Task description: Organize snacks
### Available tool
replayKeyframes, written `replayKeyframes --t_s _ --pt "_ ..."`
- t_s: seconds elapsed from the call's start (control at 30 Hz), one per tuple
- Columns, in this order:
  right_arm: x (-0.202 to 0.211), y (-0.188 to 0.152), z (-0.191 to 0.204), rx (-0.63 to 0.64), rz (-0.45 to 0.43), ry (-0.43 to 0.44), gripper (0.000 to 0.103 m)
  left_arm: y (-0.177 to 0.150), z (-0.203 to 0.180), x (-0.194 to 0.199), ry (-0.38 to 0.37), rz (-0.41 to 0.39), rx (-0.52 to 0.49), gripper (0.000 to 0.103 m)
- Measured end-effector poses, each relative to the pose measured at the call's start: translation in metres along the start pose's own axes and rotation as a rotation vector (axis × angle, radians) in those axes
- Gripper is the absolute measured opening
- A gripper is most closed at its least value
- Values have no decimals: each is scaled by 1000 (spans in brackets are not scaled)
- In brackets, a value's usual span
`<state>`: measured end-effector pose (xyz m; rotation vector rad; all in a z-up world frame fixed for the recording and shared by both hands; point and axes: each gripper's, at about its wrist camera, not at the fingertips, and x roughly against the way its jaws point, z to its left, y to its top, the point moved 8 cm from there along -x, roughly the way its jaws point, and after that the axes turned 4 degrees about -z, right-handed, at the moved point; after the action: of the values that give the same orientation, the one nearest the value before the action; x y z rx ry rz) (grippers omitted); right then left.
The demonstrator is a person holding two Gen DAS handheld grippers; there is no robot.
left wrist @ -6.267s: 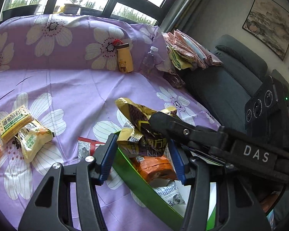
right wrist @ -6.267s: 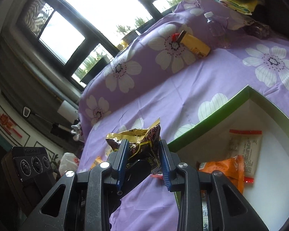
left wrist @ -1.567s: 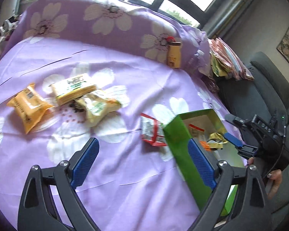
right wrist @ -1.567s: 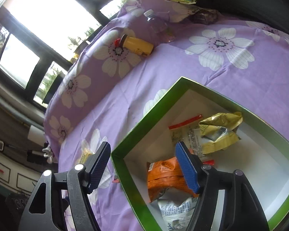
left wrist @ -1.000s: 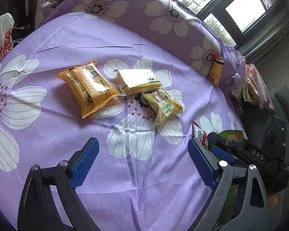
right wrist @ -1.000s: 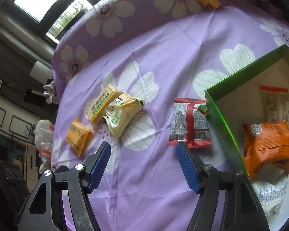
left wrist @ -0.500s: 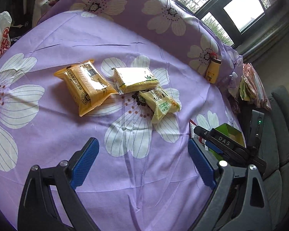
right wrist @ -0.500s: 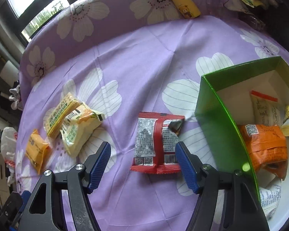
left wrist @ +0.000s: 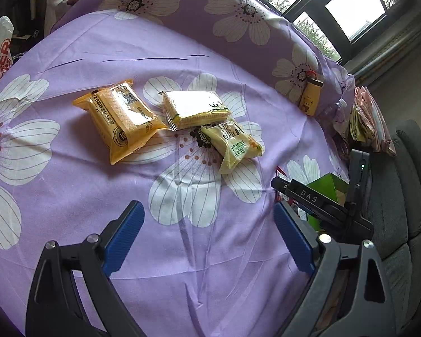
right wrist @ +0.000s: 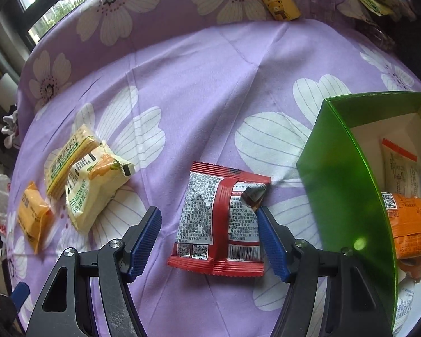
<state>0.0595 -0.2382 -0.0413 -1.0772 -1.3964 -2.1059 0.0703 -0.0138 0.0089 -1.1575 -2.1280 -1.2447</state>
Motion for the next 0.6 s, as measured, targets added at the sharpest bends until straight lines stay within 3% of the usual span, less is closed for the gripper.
replayKeyframes --t_s 0.3,0.4,0.53,0.6 --pt "-1 -1 4 27 -8 -14 70 1 1 -1 0 5 2 94" --pt "2 -7 6 69 -21 -40 61 2 2 -4 0 -5 -3 94" --pt "8 -21 16 139 -42 -69 61 2 9 -17 60 -12 -27 94" --pt "8 -29 22 185 -63 -97 66 1 14 -24 107 -13 -48 94"
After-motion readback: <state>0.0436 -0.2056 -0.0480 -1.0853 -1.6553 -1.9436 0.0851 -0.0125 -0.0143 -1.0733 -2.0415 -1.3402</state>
